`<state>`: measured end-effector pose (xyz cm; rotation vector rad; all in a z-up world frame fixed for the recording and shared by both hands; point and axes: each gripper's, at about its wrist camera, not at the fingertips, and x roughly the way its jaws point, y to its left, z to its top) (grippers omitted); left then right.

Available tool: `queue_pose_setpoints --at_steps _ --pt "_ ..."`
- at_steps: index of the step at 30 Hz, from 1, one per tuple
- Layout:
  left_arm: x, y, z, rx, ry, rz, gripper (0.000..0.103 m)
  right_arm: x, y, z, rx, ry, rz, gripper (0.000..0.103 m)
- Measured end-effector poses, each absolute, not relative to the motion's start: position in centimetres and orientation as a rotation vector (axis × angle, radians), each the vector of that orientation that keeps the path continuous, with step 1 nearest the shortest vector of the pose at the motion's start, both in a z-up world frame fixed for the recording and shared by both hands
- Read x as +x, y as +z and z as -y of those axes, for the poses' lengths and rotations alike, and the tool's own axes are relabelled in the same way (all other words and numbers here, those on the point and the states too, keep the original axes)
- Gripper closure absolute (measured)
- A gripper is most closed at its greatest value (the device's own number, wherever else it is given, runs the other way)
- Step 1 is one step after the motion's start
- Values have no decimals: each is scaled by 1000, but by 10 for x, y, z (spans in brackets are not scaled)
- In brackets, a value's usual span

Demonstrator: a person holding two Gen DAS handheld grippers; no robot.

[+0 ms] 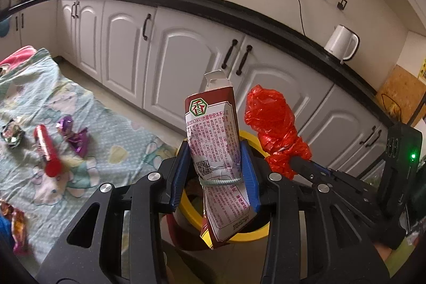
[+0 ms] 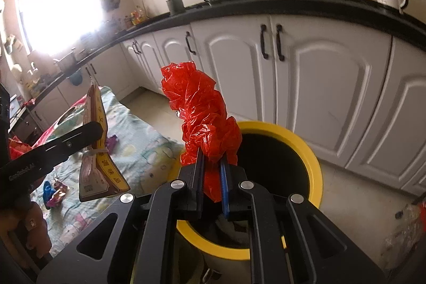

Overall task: Collect trash
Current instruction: 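Carry the carton and red bag with both grippers over the yellow bin, then open both grippers to drop the carton and red bag into the bin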

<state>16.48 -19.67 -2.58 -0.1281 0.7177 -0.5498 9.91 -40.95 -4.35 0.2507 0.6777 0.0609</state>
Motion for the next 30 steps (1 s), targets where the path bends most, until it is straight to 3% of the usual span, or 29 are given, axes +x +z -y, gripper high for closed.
queue_pose_setpoints --at_steps 30 --pt "185 -99 261 -5 -606 -910 72 116 -119 459 301 -48 -884 92"
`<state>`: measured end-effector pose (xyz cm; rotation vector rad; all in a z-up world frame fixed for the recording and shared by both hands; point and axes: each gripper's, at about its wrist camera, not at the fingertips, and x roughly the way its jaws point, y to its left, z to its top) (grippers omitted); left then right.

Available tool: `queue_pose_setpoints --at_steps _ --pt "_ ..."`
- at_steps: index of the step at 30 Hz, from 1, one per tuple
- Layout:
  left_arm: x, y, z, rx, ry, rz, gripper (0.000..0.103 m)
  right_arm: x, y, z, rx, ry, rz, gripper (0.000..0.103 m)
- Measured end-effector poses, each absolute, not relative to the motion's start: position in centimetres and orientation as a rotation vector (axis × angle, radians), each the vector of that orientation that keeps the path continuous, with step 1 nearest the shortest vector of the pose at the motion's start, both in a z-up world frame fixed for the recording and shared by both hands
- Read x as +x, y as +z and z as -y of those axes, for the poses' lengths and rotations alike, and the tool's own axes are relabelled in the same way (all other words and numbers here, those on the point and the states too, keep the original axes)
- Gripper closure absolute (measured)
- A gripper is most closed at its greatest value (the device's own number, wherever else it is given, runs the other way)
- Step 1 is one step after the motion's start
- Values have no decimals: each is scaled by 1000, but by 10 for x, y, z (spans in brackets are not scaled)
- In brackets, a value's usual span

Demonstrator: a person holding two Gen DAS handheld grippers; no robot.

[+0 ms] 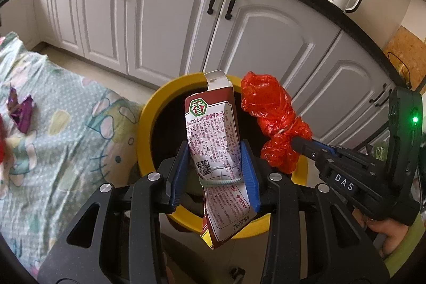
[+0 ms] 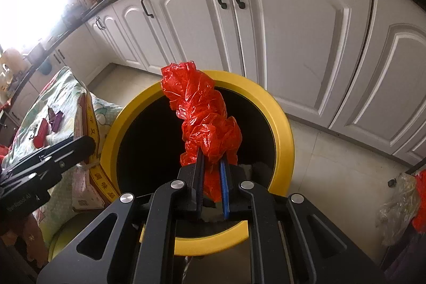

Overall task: Collect trash
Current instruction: 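Open both grippers to drop the carton and red bag into the bin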

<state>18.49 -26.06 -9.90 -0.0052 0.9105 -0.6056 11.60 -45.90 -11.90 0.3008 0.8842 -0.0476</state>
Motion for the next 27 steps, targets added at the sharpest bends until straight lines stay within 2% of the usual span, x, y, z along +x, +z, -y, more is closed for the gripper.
queue_pose_setpoints --at_steps 18,20,27 --pt "193 -113 271 4 -615 -955 71 120 -125 471 338 -74 -897 88" --pt "192 -114 268 1 -599 -958 58 119 -125 472 346 -76 -896 86" --pt "190 -111 255 -27 -557 -960 40 118 -124 476 359 -81 -890 69"
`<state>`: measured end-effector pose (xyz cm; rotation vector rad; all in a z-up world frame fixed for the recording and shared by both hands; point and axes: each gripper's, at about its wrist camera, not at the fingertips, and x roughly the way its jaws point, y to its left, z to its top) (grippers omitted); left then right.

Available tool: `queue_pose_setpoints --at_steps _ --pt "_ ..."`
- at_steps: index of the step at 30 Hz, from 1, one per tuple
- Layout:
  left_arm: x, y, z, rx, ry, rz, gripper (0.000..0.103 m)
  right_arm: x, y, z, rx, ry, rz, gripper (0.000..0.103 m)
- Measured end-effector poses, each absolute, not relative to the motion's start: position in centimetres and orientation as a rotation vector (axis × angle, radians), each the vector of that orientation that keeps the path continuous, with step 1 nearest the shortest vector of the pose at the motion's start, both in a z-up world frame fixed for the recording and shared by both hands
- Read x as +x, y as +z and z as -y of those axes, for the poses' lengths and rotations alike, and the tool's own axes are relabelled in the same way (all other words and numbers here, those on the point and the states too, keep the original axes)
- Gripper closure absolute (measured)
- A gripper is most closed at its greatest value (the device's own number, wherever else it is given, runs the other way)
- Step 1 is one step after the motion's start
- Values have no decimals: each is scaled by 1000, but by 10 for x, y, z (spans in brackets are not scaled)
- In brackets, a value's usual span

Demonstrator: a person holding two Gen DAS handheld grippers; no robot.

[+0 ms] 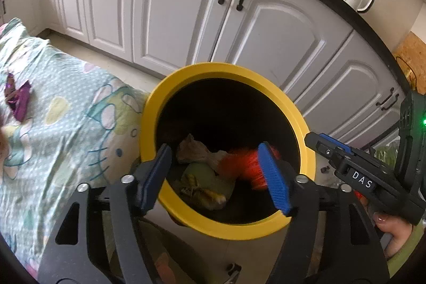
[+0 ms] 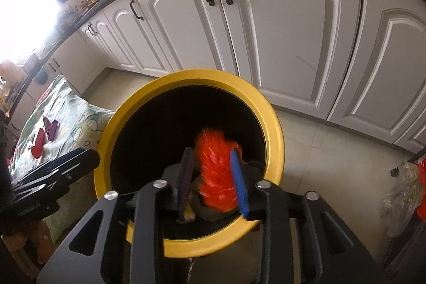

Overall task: Collect trash
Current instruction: 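Open both grippers to drop the carton and red bag into the bin, then move both open grippers back toward the trash on the bed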

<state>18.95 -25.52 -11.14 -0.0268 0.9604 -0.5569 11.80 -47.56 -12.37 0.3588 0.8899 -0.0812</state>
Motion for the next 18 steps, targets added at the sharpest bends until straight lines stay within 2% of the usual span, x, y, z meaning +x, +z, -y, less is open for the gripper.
queue_pose_setpoints --at_steps 4,6,8,13,18 --pt "185 -103 244 -33 -528 -928 20 116 -118 476 352 -93 -870 63" --pt "182 -97 240 -33 -515 -908 20 116 -115 475 349 -96 -861 58" --pt "180 -93 235 -35 -503 -893 10 115 -112 473 343 -99 -849 53" --pt "175 -82 223 -54 -471 -862 10 113 -104 470 330 -105 -825 42" --pt "168 -73 211 -66 -443 -833 10 111 -95 466 316 -107 -799 37"
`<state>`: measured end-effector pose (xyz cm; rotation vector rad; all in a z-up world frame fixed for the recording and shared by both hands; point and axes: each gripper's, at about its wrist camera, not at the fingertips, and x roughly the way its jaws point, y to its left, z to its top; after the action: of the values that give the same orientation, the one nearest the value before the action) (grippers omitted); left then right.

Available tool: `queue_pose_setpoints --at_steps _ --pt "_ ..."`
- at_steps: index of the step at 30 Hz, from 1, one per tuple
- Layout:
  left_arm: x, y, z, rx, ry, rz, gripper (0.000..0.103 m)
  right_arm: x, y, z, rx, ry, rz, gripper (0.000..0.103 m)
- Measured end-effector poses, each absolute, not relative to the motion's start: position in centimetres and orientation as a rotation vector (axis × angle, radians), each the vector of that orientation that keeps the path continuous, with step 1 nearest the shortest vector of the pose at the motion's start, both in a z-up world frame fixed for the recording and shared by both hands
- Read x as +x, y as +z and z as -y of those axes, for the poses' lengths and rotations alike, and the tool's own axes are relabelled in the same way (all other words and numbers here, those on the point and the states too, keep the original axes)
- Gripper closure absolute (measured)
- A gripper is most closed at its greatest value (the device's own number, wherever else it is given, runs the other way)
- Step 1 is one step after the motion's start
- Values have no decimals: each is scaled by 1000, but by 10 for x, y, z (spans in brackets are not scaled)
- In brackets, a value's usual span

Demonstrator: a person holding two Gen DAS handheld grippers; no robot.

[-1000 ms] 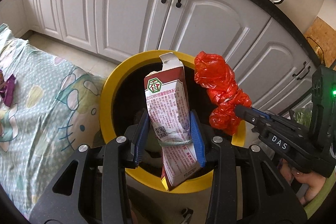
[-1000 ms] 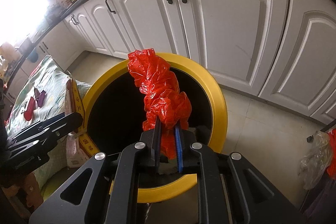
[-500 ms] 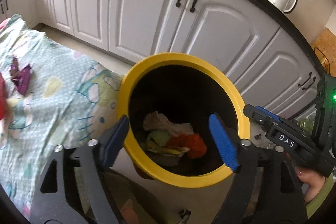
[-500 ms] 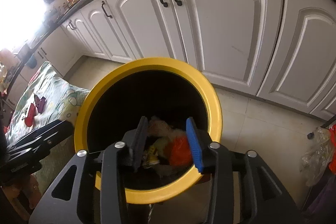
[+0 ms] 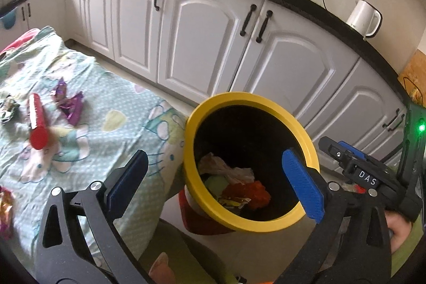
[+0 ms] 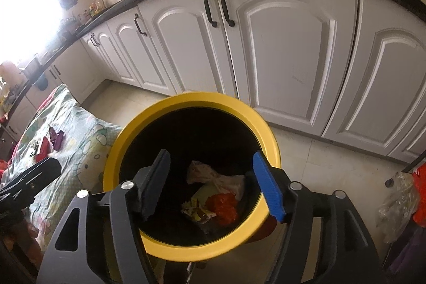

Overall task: Collect trash
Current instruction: 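Move both open grippers back toward the trash on the bed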

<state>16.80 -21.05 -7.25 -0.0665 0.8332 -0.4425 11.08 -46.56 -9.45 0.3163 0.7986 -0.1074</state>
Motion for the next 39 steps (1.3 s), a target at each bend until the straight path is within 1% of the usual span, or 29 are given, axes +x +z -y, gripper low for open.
queue_pose_setpoints --at_steps 22,29,31,32,39 --pt "146 -39 157 -122 -332 -718 10 97 -51 422 222 -34 -690 36" --pt "140 -34 137 -144 -302 -695 10 91 -35 395 165 32 -655 36" --pt "138 -32 131 -145 -294 -684 10 89 -31 388 136 43 -642 31" --pt "136 -31 129 -142 -288 -677 10 88 -28 383 120 47 -631 30" --pt "126 -22 110 -115 -247 -622 10 83 -15 358 58 92 -583 28"
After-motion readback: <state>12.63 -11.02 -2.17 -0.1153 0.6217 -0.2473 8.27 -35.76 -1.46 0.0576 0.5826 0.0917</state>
